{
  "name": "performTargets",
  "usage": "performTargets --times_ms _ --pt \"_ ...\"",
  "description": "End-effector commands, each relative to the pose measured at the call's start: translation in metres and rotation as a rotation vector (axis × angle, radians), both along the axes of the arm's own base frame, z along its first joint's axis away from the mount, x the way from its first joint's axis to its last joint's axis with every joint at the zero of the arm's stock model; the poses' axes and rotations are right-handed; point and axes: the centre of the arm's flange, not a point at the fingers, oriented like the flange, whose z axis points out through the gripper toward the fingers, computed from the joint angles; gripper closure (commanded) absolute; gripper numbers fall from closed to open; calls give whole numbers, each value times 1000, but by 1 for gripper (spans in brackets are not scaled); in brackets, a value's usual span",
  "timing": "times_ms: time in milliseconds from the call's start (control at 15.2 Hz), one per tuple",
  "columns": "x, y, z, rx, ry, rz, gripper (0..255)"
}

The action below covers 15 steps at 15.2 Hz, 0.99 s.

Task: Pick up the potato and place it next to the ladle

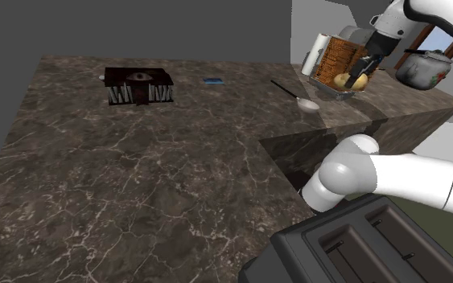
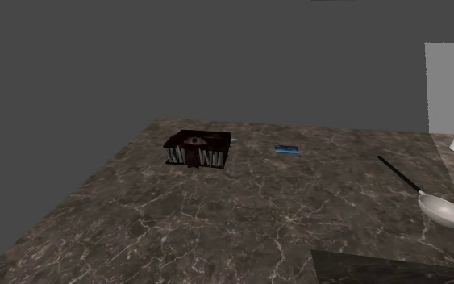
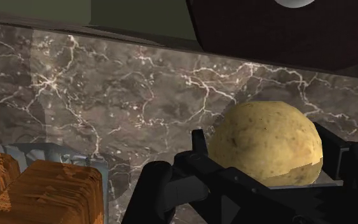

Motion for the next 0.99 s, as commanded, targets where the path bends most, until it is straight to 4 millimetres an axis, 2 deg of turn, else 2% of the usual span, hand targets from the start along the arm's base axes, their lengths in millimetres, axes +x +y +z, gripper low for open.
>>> performTargets --times_ms 0,924 --pt "-14 -17 -2 0 1 1 255" --pt "-14 -17 -76 0 1 1 255"
